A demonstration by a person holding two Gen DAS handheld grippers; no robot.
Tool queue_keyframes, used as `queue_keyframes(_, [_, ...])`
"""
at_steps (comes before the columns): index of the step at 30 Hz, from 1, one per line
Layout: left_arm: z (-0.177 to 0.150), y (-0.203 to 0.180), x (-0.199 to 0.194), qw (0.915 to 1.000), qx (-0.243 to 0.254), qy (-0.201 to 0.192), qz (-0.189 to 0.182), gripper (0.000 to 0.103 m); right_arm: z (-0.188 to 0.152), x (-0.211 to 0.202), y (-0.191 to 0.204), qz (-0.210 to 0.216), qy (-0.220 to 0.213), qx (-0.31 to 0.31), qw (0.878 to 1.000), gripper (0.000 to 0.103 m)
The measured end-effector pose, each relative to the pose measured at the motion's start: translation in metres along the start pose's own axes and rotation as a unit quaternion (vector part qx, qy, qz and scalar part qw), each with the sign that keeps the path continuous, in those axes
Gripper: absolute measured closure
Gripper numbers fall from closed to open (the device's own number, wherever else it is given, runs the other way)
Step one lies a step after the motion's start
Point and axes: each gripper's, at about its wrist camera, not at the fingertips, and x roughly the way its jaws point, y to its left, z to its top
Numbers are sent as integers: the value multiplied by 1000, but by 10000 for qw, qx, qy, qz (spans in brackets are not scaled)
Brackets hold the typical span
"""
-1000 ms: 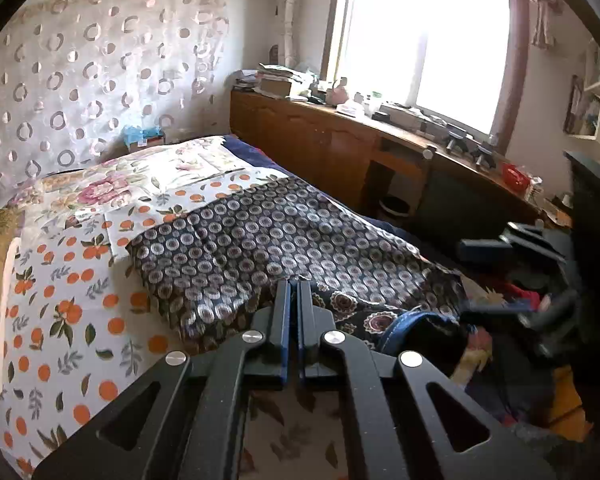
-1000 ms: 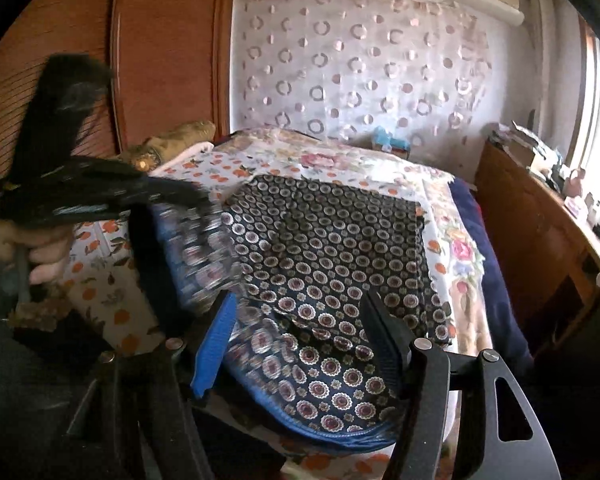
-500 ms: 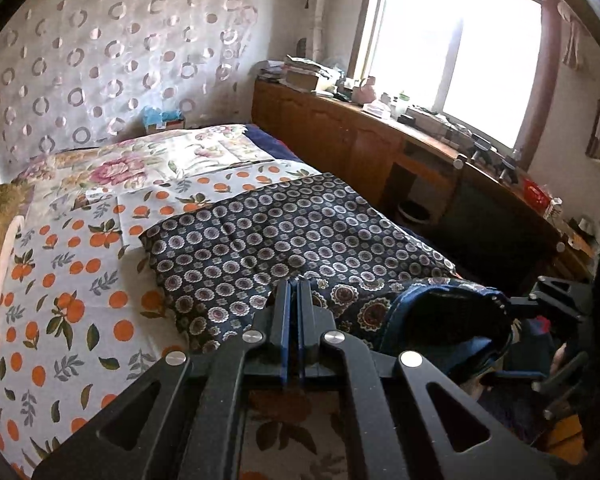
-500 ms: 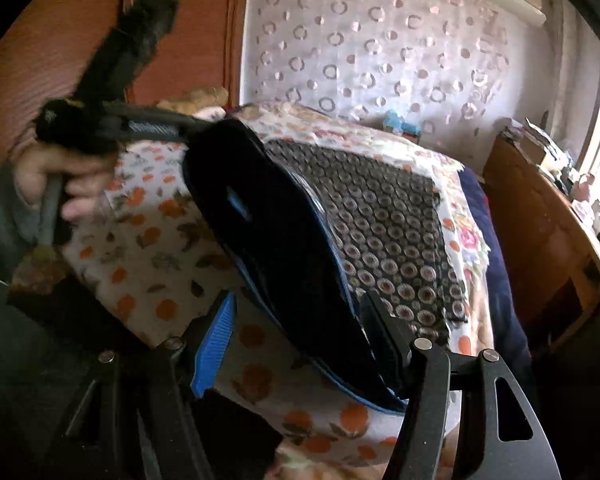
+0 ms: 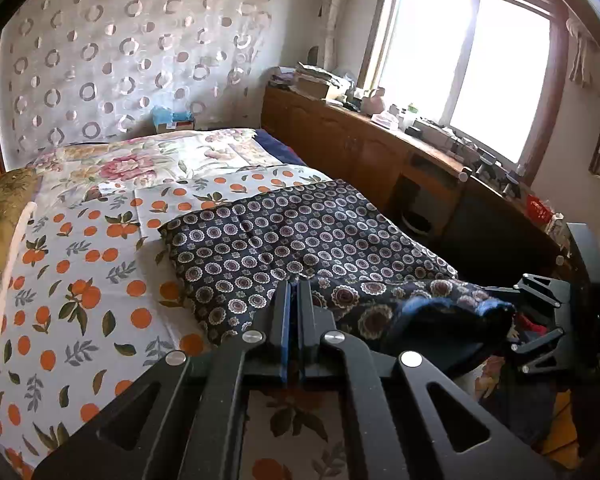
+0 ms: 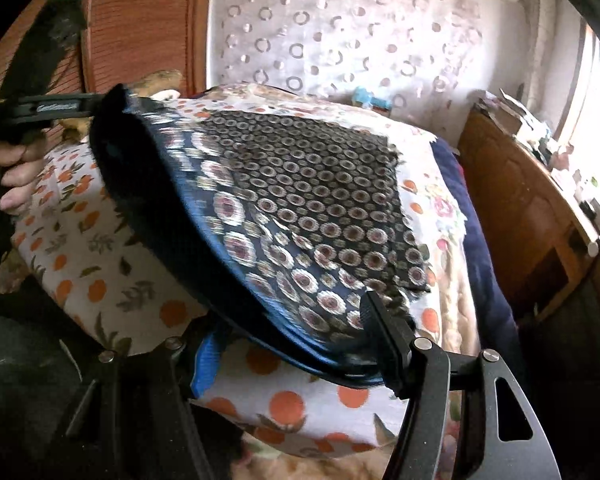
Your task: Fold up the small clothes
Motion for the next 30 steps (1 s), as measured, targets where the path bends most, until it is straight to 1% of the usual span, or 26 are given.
queue_keyframes(1, [0, 0, -1, 10000, -3, -7, 2, 100, 1, 1, -2, 13, -22, -22, 10000, 46])
queue_keyframes(2, [-1, -1, -4, 10000, 8, -23, 10, 100, 2, 1, -3, 31, -23, -55, 10000, 61])
queue_keyframes(3, [-1, -1, -6, 10000, 27, -35, 19, 100, 3, 1, -3, 53, -25, -96, 9999, 72])
queue_keyframes(4, [-2, -2, -8, 10000, 40, -54, 32, 100, 5, 0, -1, 30, -70, -127, 9999, 86])
queue_keyframes(5, [-1, -2, -10, 9999, 44, -80, 66, 100, 7, -2, -2, 25, -113, -142, 9998, 94])
queue_keyframes(6, [-1, -2, -12, 9999, 23, -110, 76, 100, 10, -4, 0, 21, -187, -162, 9997, 97])
queue_keyframes(8, [-1, 0, -17, 9998, -23, -156, 86, 100, 12, -4, 0, 20, -314, -189, 9993, 99])
queue_keyframes(11, [-1, 0, -24, 9994, 29, -248, 221, 100, 22, -11, -2, 43, -581, -80, 9983, 99])
queue_keyframes(13, [1, 2, -28, 9993, 6, -295, 215, 100, 31, -14, -4, -6, -735, -43, 9973, 99])
queue_keyframes(19, [2, 11, -31, 9990, 4, -319, 306, 100, 58, -14, -3, -106, -1017, -146, 9946, 99])
queue_keyframes(22, [3, 18, -28, 9991, -50, -283, 318, 99, 71, -3, -4, -138, -1076, -246, 9938, 99])
queue_keyframes(23, [3, 21, -26, 9991, -72, -252, 342, 97, 73, 3, -3, -143, -1076, -267, 9937, 99])
queue_keyframes(26, [6, 28, -19, 9990, -48, -199, 402, 96, 84, 22, -7, -117, -1062, -269, 9939, 99])
queue_keyframes(29, [13, 35, -14, 9985, -16, -201, 509, 96, 95, 41, -11, -16, -1021, -228, 9945, 99])
queue_keyframes(30, [17, 37, -13, 9983, -5, -214, 539, 93, 97, 47, -14, 15, -1011, -236, 9946, 99])
